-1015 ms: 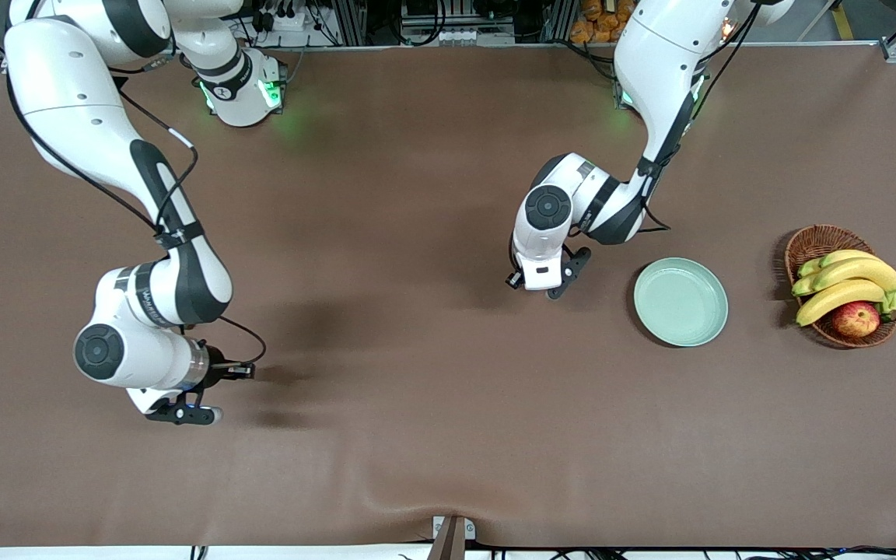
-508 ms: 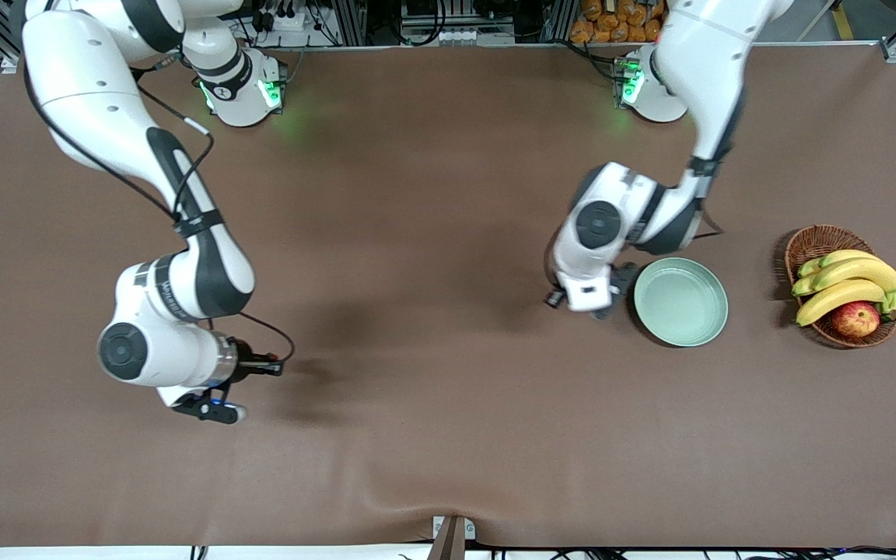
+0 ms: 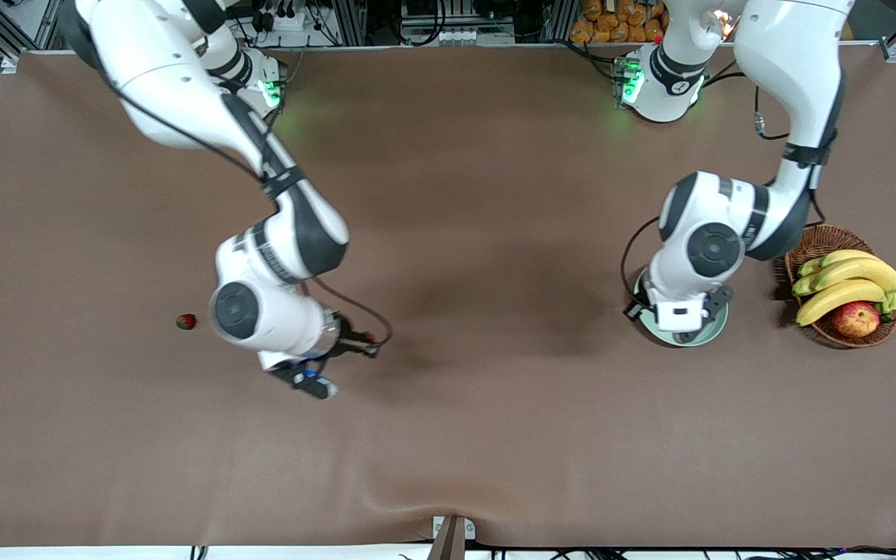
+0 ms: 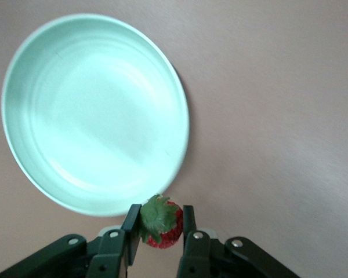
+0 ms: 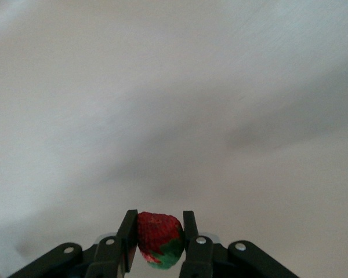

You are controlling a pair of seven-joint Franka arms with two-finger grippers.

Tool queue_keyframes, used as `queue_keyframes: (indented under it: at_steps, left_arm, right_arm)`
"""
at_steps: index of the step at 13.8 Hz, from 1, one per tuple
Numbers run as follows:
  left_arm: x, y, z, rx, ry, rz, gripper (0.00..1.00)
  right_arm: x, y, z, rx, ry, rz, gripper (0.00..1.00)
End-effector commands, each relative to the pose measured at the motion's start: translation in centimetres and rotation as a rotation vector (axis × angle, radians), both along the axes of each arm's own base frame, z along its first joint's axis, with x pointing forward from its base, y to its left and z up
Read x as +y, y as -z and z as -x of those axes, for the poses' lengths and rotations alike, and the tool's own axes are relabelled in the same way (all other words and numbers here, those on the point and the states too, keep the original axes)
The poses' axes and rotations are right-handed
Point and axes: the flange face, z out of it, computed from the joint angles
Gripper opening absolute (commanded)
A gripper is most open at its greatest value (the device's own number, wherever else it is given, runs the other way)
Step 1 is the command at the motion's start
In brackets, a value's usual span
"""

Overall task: Collect all strawberries into plate
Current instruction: 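Carry the strawberry to the plate with the left gripper while the right gripper carries another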

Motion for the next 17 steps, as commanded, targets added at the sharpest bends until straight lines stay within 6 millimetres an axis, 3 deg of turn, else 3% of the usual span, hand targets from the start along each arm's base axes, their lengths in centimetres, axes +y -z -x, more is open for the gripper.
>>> queue_keyframes:
  at_steps: [1, 3, 6, 9, 12, 13, 14, 15, 16, 17]
  left_arm:
    - [2.2, 1.2, -0.1, 0.023, 0.052, -0.034, 0.00]
    - [3.7, 1.9, -0.3, 0.028, 0.084, -0.066, 0.00]
    - [5.7, 3.5, -0.7, 0.028, 0.064, -0.059, 0.00]
    - [6.7, 5.6, -0.8, 0.027, 0.050, -0.050, 0.10]
    - [7.9, 6.7, -1.3, 0.007, 0.042, -0.039, 0.22]
    - [8.0, 6.6, -1.4, 0.002, 0.047, -0.035, 0.30]
    - [8.0, 6.4, -1.5, 0.000, 0.054, -0.034, 0.53]
    - [8.1, 6.3, -1.6, -0.005, 0.054, -0.034, 0.89]
    - [8.3, 6.3, -1.8, -0.006, 0.050, -0.033, 1.00]
    - [8.4, 6.2, -1.9, -0.010, 0.048, -0.031, 1.00]
  right_arm:
    - [5.2, 0.0, 1.9, -0.016, 0.100, -0.040, 0.04]
    - [10.4, 1.5, 4.5, -0.046, 0.155, -0.076, 0.04]
    - [16.2, 4.3, 7.5, -0.078, 0.183, -0.131, 0.04]
    - [21.2, 5.7, 10.5, -0.058, 0.243, -0.169, 0.04]
    - [24.5, 7.3, 13.7, -0.067, 0.251, -0.199, 0.05]
    - [25.2, 7.6, 14.5, -0.063, 0.246, -0.197, 0.08]
    - [25.7, 8.7, 15.2, -0.059, 0.238, -0.189, 0.10]
    - [26.3, 9.1, 16.0, -0.069, 0.231, -0.199, 0.11]
    - [26.8, 9.5, 16.4, -0.081, 0.233, -0.213, 0.12]
    - [27.3, 10.2, 17.2, -0.088, 0.237, -0.224, 0.13]
